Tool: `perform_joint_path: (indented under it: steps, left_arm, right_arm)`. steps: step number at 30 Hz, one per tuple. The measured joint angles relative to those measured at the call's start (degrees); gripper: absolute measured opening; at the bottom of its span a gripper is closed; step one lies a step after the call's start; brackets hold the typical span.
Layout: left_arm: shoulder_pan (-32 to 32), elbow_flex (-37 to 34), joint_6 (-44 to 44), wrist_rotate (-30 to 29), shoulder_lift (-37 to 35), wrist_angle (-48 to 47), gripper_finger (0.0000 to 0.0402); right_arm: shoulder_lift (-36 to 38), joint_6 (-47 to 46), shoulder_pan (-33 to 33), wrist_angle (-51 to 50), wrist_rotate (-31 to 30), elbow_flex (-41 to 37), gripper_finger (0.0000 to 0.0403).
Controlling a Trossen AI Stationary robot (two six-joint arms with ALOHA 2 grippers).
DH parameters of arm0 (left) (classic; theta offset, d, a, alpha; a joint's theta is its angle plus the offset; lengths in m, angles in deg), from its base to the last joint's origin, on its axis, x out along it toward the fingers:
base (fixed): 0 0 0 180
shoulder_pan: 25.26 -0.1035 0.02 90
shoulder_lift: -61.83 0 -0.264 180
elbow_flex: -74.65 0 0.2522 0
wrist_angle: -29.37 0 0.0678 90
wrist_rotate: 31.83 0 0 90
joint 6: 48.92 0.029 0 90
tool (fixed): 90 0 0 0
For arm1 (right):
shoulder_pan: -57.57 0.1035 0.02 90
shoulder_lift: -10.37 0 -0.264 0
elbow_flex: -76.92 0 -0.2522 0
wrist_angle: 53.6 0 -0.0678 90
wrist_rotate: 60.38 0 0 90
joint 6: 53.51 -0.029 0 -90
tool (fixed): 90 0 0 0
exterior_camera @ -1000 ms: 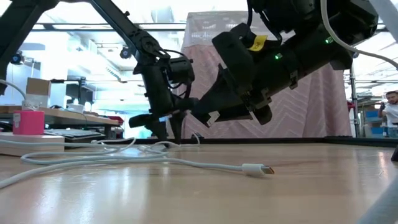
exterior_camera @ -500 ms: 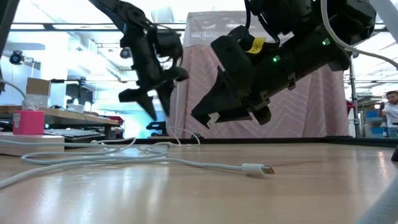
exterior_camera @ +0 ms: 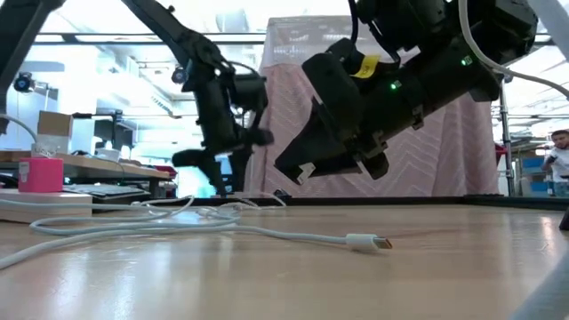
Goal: Insert USB
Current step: Insert the white USB cable into the black charger adapter
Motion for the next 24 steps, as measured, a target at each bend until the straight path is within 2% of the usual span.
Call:
perform_joint_path:
  steps: [6,16,20,24]
  left_arm:
    - [0.33,-0.02,-0.42,-0.29,2.74,2.23,0.0144]
    - [2.51,0.00,0.17,0.14,1.99,2.12,0.0149]
    - [4.00,0.00,1.31,3.90,2.52,1.79,0.0140]
    - [5.66,0.00,3.03,4.03,2.52,1.66,0.0128]
  right_arm:
    - [0.00,-0.11,0.00,-0.52,0.07,0.00,0.0131]
    - [0.00,-0.98,0.00,-0.61,0.07,0.00,0.0131]
    - [0.00,-1.18,0.00,-0.69,0.07,0.00,0.0131]
    - [0.00,-1.17,0.00,-0.88,0.07,0.00,0.0131]
